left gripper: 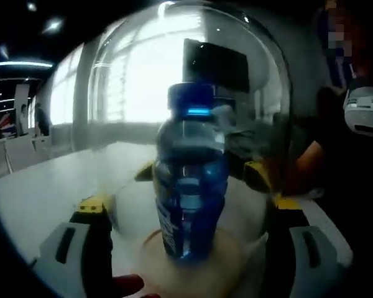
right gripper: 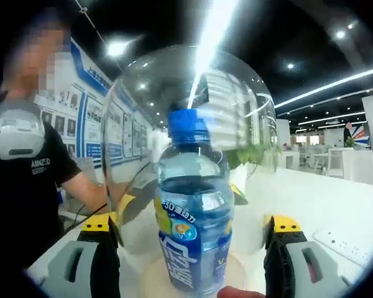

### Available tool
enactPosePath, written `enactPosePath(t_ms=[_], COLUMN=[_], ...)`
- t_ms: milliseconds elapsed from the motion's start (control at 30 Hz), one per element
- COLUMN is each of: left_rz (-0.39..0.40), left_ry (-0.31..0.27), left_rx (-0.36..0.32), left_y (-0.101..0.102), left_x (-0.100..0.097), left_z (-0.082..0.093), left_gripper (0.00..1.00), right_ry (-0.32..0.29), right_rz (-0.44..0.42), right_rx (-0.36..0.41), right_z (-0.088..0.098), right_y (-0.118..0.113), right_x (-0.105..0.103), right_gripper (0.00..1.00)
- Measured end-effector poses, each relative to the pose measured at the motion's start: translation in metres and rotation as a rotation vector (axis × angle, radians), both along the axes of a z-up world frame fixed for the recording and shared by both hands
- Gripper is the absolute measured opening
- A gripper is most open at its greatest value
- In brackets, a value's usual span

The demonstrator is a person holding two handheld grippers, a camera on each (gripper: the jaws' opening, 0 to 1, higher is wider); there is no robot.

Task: Open the cover put in the Mizone put the cover back on

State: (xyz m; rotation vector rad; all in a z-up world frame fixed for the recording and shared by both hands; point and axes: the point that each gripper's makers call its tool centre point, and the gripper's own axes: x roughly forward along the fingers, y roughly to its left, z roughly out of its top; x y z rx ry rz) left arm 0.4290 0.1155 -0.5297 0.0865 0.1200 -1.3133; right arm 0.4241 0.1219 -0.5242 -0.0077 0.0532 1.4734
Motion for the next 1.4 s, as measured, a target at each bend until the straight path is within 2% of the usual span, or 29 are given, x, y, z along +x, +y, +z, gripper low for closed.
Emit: enactPosePath(t_ms=[400, 1100, 1333, 1400], left_rz=[0.004, 0.002, -0.007, -0.01], left_ry=[-0.003, -0.007, -0.011, -0.011], left_rx=[0.005, 0.0, -0.025, -0.037], left_y=[-0.0005, -0.0031, -0.0039, -0.0042], left_x=[-0.0017, -0.0065, -0.0083, -0.0087], left_z=[-0.001, 0.0005, 0.0012, 0.0016], left_gripper=[0.86, 0.86, 0.86, 0.86], right_ry=[0.003, 0.018, 0.024, 0.025], right_rz=[-0.004, -0.016, -0.02, -0.021], right_rx=[0.033, 0.013, 0.014, 0.034], right_z=[0.0023, -0.0005, -0.0013, -0.0015], right_y=[-0.0021, -0.0038, -0.0034, -0.0039], right_x=[-0.0004, -0.0023, -0.0015, -0.0012], right_gripper=[0.9, 0.9, 0.9, 0.9])
